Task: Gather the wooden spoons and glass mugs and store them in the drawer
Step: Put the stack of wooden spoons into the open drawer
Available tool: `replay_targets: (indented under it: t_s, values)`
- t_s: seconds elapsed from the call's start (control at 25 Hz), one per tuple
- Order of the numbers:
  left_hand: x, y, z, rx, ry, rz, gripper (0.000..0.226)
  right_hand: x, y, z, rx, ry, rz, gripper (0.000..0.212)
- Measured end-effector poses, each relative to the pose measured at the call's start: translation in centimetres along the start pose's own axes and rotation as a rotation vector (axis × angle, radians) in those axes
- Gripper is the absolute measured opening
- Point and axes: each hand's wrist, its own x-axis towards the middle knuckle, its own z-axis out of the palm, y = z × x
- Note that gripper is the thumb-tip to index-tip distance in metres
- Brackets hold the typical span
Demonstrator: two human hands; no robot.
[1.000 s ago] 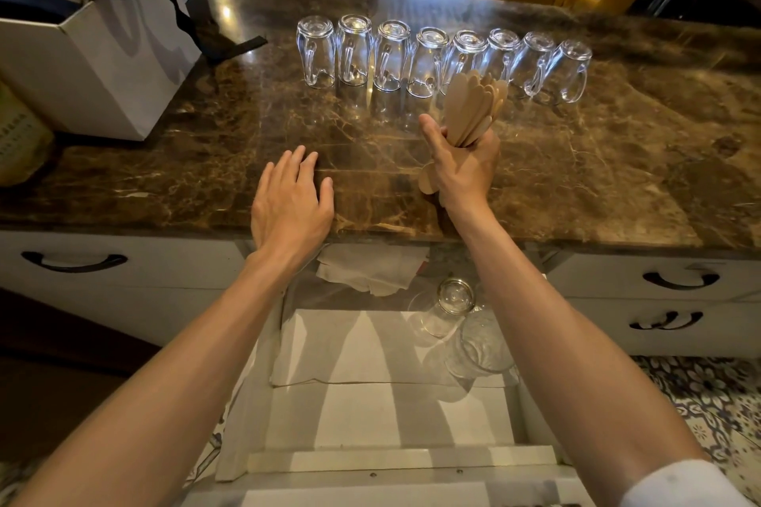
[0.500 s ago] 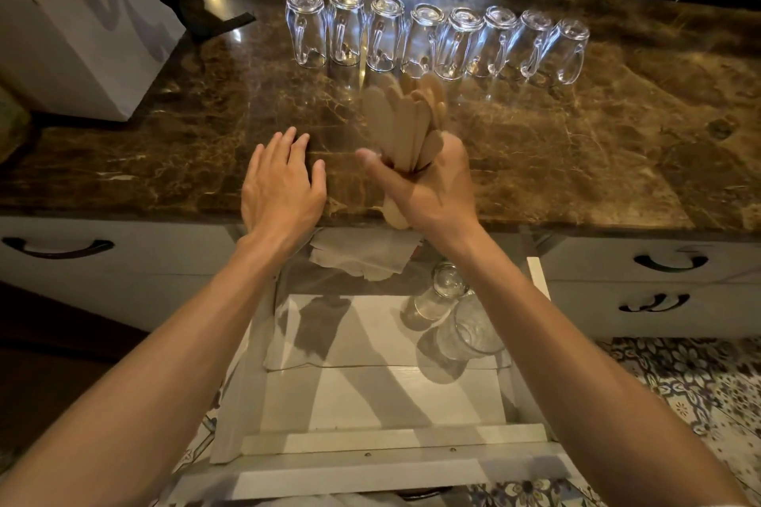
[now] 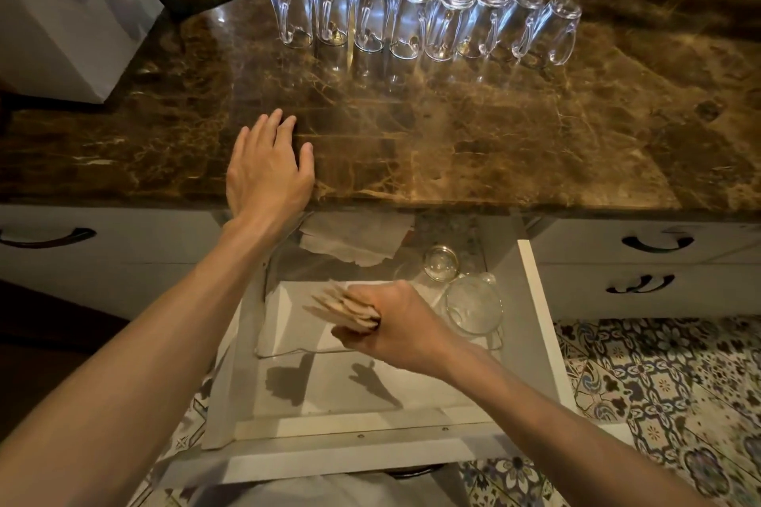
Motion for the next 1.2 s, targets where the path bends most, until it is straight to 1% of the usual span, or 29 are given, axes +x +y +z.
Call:
replay_targets:
  t_s: [0.12,0.2,0.48,0.56,0.88,1.2]
  values:
    - [0.0,0.1,0.1,0.014,0.007,-0.003,0.051,-1.5,1.9,1.8,-0.104,-0.214,0.072,0.011]
    - [0.0,0.0,0.1,0.009,0.005,-0.003,0.051,-2.3,3.2,2.5,-0.178,-0.344,0.119,0.016]
    - [0.0,0.1,0.0,-0.025,0.001,0.007,0.052,-4.4,6.9,3.5,-0.324,-0.618,0.219,0.026]
    - [0.0,0.1,-0.1,-0.028,-0.002,0.008,0.052,-4.7,7.6,3.8,-0.346,-0.680,0.250,0.026]
    - [0.0,0.1,-0.3,-0.040,-0.008,0.007,0.051,-5.9,10.0,2.3,-0.373,-0.796,0.358,0.025]
    - [0.0,0.0,-0.2,-0.037,0.000,0.012,0.052,-7.5,11.7,0.6,-0.396,-0.829,0.445,0.030]
